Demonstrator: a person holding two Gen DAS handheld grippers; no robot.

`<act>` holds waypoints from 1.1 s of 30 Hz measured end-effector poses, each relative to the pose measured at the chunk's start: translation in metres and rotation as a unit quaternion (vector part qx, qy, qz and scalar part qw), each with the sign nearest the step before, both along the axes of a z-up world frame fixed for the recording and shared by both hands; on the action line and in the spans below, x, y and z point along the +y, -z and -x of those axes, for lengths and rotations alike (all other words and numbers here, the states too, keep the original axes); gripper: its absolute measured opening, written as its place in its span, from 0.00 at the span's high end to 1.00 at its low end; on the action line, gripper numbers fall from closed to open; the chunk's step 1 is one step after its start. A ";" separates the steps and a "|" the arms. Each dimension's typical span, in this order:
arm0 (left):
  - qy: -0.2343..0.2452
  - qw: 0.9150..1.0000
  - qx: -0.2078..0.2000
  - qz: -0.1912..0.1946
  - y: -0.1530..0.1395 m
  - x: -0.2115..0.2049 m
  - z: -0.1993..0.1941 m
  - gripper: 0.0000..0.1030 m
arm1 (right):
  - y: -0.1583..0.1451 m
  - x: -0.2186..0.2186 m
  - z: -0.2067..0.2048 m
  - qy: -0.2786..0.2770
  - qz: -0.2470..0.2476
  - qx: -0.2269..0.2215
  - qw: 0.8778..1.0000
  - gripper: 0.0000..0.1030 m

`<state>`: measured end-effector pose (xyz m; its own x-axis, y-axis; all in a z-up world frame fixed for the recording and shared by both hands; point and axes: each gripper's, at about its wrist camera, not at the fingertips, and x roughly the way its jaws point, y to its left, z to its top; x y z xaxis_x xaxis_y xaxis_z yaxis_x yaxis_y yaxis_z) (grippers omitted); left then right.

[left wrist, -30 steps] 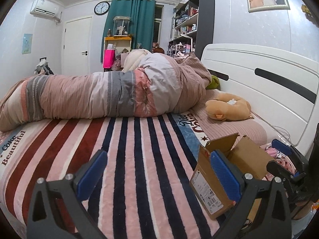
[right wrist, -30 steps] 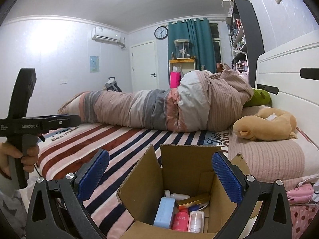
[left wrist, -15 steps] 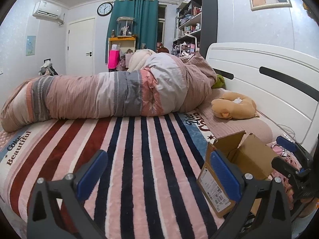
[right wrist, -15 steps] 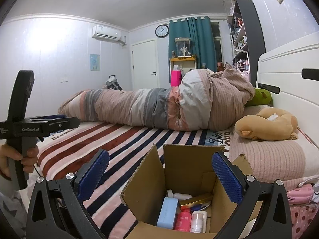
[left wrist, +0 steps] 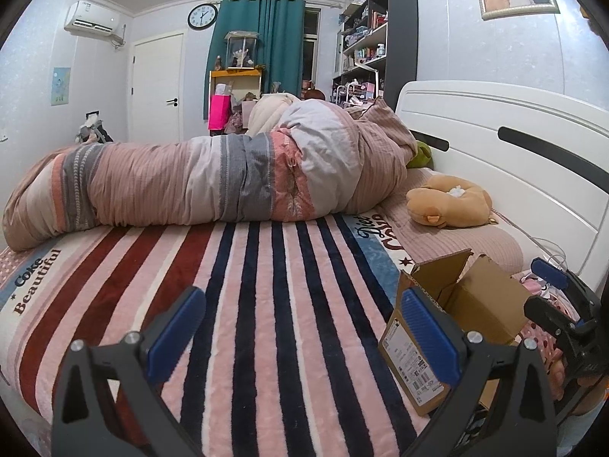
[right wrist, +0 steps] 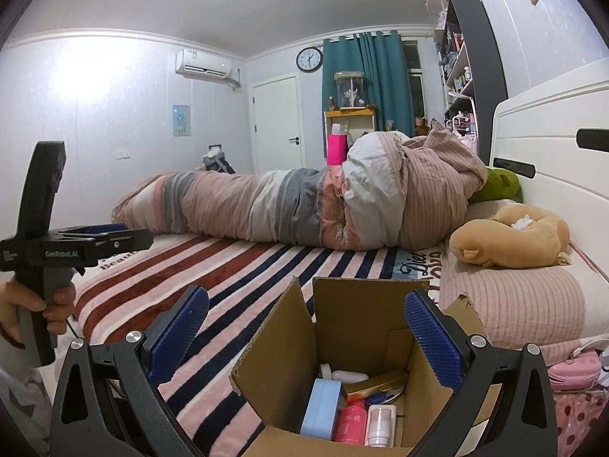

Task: Organize rigid objects

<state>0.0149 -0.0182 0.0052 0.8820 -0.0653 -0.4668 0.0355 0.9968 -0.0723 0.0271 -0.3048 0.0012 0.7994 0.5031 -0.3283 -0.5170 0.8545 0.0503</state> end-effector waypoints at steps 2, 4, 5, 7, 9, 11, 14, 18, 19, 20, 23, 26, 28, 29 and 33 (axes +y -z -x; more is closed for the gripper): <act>-0.002 1.000 0.001 0.000 0.001 0.001 -0.001 0.01 | 0.000 0.000 0.000 0.000 0.000 0.000 1.000 0.00; -0.004 1.000 0.000 -0.002 0.001 0.001 0.000 0.01 | 0.000 0.001 0.000 0.000 0.003 0.000 1.000 0.00; -0.004 1.000 0.000 -0.001 0.001 0.002 0.000 0.01 | 0.000 0.002 0.001 0.001 0.003 0.000 1.000 0.00; -0.005 1.000 0.000 -0.001 0.002 0.002 0.001 0.01 | 0.000 0.002 0.000 -0.001 0.003 0.000 1.000 0.00; -0.007 1.000 0.000 -0.003 0.002 0.003 0.001 0.01 | 0.000 0.003 -0.001 -0.003 0.003 0.001 1.000 0.00; -0.008 1.000 0.001 -0.003 0.002 0.002 0.001 0.01 | 0.001 0.004 -0.001 -0.004 0.004 0.002 1.000 0.00; -0.008 1.000 0.000 -0.003 0.002 0.002 0.001 0.01 | 0.000 0.004 -0.001 -0.004 0.004 0.002 1.000 0.00; -0.008 1.000 0.000 -0.002 0.002 0.002 0.001 0.01 | 0.000 0.004 -0.002 -0.004 0.003 0.002 1.000 0.00; -0.008 1.000 0.000 -0.002 0.002 0.002 0.001 0.01 | 0.000 0.003 -0.002 -0.005 0.003 0.002 1.000 0.00; -0.007 1.000 0.000 -0.003 0.002 0.002 0.001 0.01 | 0.000 0.003 -0.002 -0.005 0.003 0.002 1.000 0.00; -0.007 1.000 0.000 -0.003 0.002 0.002 0.001 0.01 | 0.000 0.004 -0.002 -0.004 0.004 0.002 1.000 0.00; -0.008 1.000 0.001 -0.003 0.002 0.002 0.001 0.01 | 0.000 0.004 -0.002 -0.004 0.004 0.002 1.000 0.00; -0.008 1.000 0.001 -0.003 0.002 0.002 0.001 0.01 | 0.000 0.004 -0.002 -0.004 0.003 0.002 1.000 0.00; -0.008 1.000 0.000 -0.002 0.001 0.002 0.001 0.01 | 0.000 0.004 -0.002 -0.004 0.003 0.002 1.000 0.00; -0.007 1.000 0.000 -0.003 0.001 0.002 0.001 0.01 | 0.000 0.003 -0.003 -0.005 0.003 0.003 1.000 0.00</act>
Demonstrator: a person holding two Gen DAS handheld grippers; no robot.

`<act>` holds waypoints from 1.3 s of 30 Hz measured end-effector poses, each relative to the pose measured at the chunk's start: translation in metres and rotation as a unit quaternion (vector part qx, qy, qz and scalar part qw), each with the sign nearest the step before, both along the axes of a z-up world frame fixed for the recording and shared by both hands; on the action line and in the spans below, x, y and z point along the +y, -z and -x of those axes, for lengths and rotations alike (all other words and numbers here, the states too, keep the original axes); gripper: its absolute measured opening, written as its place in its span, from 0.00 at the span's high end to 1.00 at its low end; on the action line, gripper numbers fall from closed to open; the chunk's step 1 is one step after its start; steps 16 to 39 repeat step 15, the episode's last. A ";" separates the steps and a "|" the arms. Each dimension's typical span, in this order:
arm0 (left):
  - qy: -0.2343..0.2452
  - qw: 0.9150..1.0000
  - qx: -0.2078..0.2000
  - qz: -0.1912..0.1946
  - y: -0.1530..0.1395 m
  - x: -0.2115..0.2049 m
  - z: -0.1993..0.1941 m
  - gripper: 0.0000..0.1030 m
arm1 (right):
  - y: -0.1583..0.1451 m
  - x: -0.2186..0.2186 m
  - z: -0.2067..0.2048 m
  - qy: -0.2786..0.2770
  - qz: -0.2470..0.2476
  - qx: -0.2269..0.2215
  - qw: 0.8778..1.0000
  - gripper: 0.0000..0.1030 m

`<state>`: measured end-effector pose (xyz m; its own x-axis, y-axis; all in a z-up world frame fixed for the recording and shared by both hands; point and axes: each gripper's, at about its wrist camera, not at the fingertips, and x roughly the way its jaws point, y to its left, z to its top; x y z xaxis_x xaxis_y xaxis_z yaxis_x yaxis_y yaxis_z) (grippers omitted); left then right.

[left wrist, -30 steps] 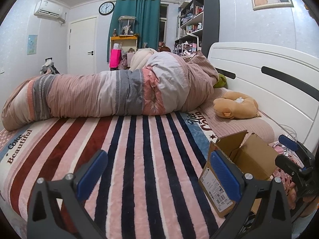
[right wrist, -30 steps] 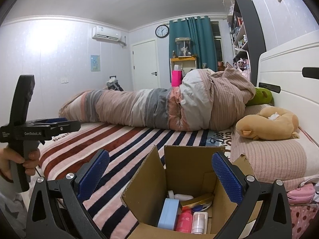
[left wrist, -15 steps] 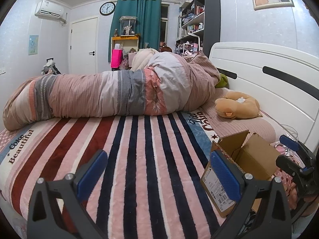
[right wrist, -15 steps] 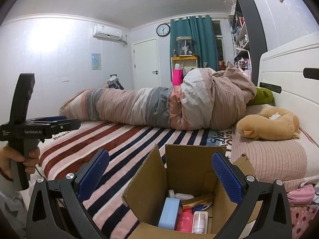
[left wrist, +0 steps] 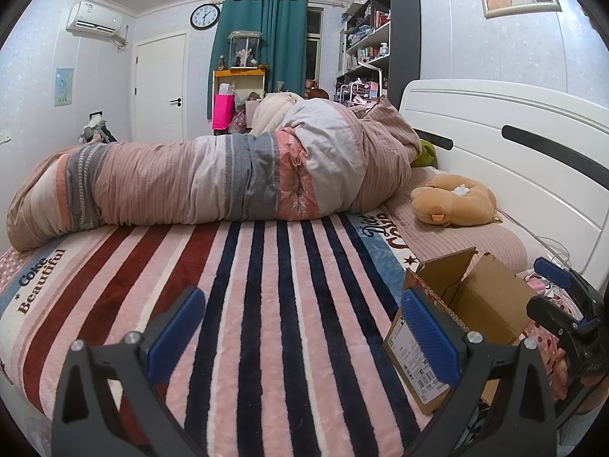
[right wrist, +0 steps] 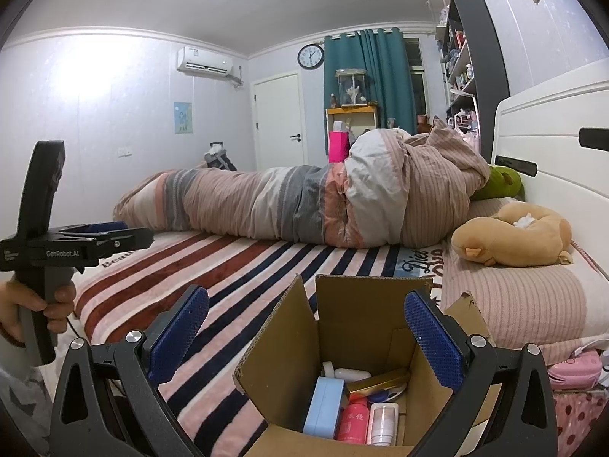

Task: Organize rigid objects

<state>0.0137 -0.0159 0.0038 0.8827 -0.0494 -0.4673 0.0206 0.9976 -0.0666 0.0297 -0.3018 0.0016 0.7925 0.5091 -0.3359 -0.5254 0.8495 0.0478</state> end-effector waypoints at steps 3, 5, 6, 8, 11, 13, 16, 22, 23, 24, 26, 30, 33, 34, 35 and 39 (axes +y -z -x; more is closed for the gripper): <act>-0.001 1.000 0.001 0.000 0.001 0.000 0.000 0.01 | 0.001 0.002 0.000 0.000 0.001 0.000 1.000 0.00; -0.001 1.000 0.001 0.000 0.001 0.001 0.000 0.01 | 0.002 0.003 0.001 -0.001 0.001 0.001 1.000 0.00; -0.001 1.000 0.001 0.000 0.001 0.001 0.000 0.01 | 0.003 0.005 0.001 0.000 0.001 0.002 1.000 0.00; -0.001 1.000 0.000 -0.001 0.001 0.002 0.000 0.01 | 0.005 0.006 0.002 0.000 0.002 0.002 1.000 0.00; -0.001 1.000 0.001 0.000 0.001 0.001 0.000 0.01 | 0.004 0.006 0.002 0.000 0.001 0.002 1.000 0.00; 0.000 1.000 0.002 -0.001 0.002 0.002 0.000 0.01 | 0.005 0.006 0.002 0.000 0.000 0.002 1.000 0.00; -0.001 1.000 0.003 -0.002 0.003 0.003 0.001 0.01 | 0.004 0.005 0.001 0.000 0.001 0.004 1.000 0.00; -0.001 1.000 0.003 -0.002 0.003 0.003 0.001 0.01 | 0.004 0.005 0.001 0.000 0.001 0.004 1.000 0.00; -0.001 1.000 0.003 -0.002 0.003 0.003 0.001 0.01 | 0.004 0.005 0.001 0.000 0.001 0.004 1.000 0.00; -0.001 1.000 0.003 -0.002 0.003 0.003 0.001 0.01 | 0.004 0.005 0.001 0.000 0.001 0.004 1.000 0.00; -0.001 1.000 0.003 -0.002 0.003 0.003 0.001 0.01 | 0.004 0.005 0.001 0.000 0.001 0.004 1.000 0.00; -0.001 1.000 0.003 -0.002 0.003 0.003 0.001 0.01 | 0.004 0.005 0.001 0.000 0.001 0.004 1.000 0.00; -0.001 1.000 0.003 -0.002 0.003 0.003 0.001 0.01 | 0.004 0.005 0.001 0.000 0.001 0.004 1.000 0.00; -0.001 1.000 0.003 -0.002 0.003 0.003 0.001 0.01 | 0.004 0.005 0.001 0.000 0.001 0.004 1.000 0.00; -0.001 1.000 0.003 -0.002 0.003 0.003 0.001 0.01 | 0.004 0.005 0.001 0.000 0.001 0.004 1.000 0.00; -0.001 1.000 0.003 -0.002 0.003 0.003 0.001 0.01 | 0.004 0.005 0.001 0.000 0.001 0.004 1.000 0.00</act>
